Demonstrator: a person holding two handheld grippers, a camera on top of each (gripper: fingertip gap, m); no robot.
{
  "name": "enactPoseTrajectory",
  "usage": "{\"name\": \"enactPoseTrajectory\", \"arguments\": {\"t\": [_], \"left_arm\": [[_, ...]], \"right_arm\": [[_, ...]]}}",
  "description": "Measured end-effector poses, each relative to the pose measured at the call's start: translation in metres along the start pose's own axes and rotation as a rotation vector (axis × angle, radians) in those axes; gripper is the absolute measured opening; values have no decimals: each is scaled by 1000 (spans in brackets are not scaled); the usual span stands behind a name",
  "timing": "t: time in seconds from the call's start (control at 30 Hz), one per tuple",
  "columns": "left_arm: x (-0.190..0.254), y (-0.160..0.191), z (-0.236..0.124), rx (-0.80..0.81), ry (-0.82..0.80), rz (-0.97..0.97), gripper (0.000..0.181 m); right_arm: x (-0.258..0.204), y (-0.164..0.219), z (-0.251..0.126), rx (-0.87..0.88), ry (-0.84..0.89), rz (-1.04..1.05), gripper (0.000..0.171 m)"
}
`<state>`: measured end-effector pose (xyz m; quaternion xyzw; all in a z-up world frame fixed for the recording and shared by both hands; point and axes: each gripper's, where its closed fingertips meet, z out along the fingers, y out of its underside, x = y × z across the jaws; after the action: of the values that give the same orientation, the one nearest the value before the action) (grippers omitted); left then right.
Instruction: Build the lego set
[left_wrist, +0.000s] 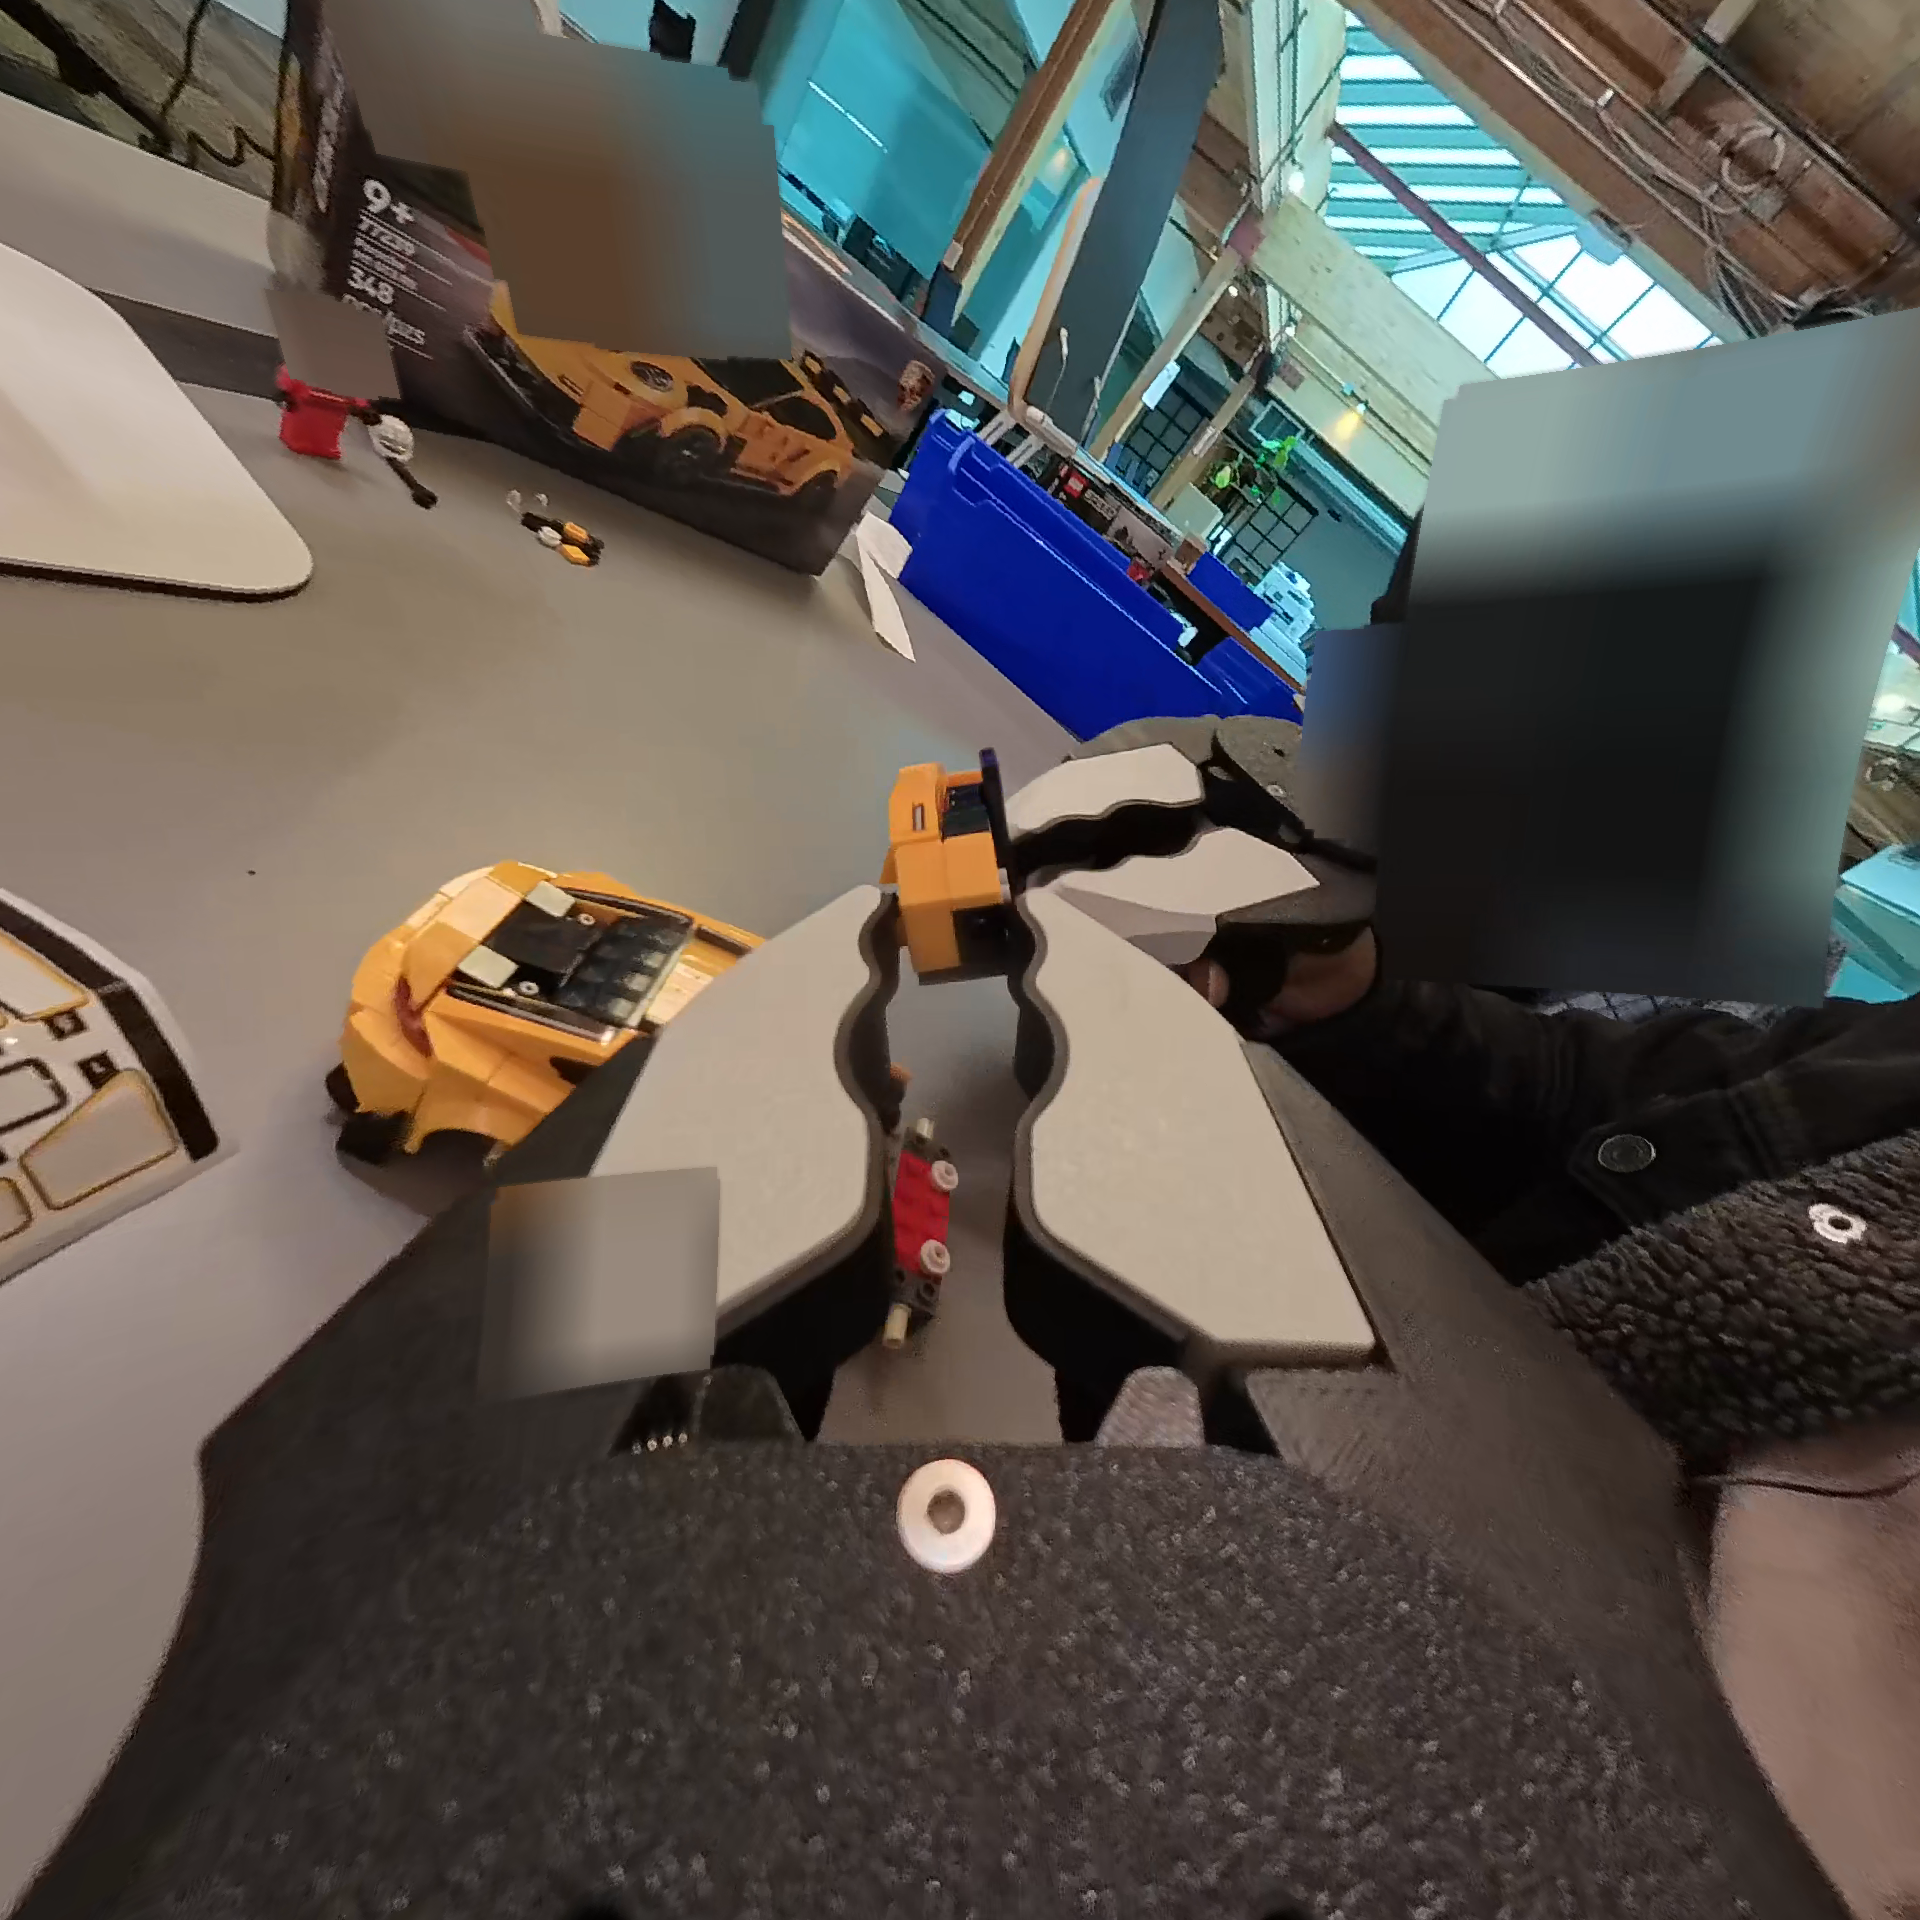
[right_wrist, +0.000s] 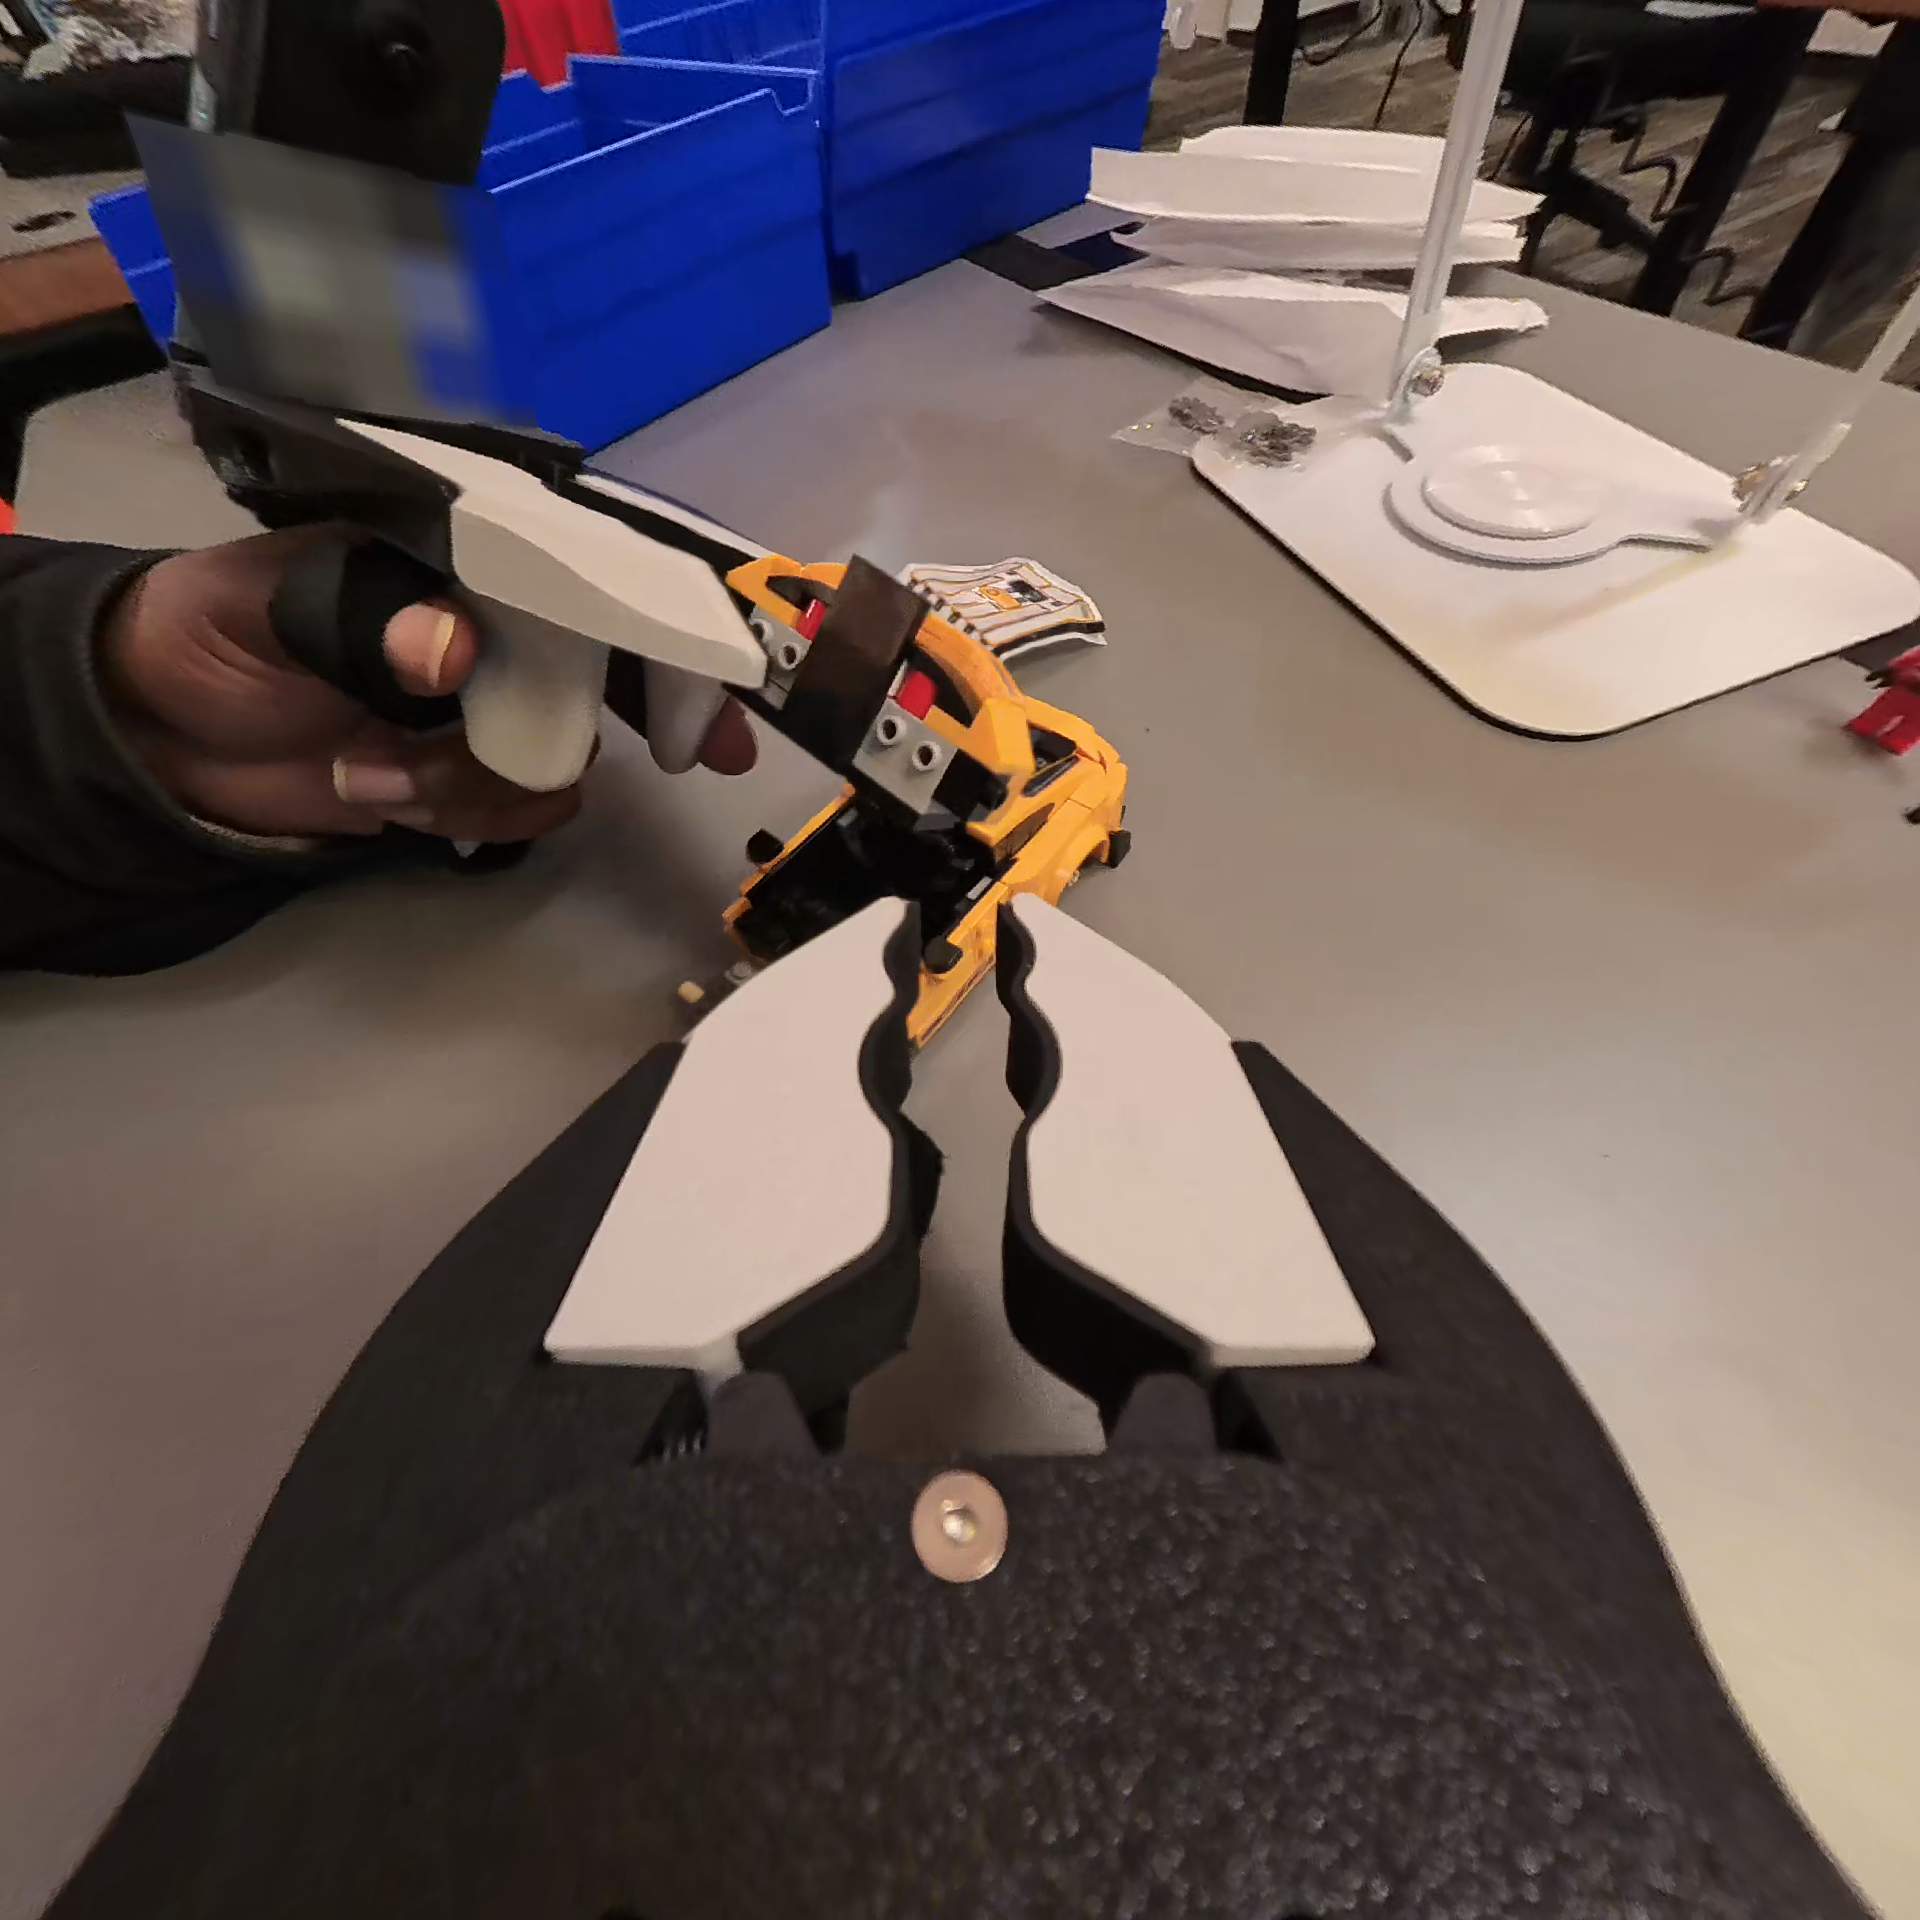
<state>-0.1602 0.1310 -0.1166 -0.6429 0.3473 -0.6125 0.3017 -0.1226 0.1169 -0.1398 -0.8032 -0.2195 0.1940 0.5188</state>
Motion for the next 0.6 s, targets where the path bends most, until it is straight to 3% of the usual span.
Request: {"name": "enactPoseTrajectory", "arguments": {"t": [0.2,0.6], "left_arm": [[-10,-3,-1,29,-54,-12,20],[-14,-3,-1,34,-97,13,20]], "right_arm": [[0,5,3,-42,66,-6,0],[-9,9,6,-69,110,-116,0]]}}
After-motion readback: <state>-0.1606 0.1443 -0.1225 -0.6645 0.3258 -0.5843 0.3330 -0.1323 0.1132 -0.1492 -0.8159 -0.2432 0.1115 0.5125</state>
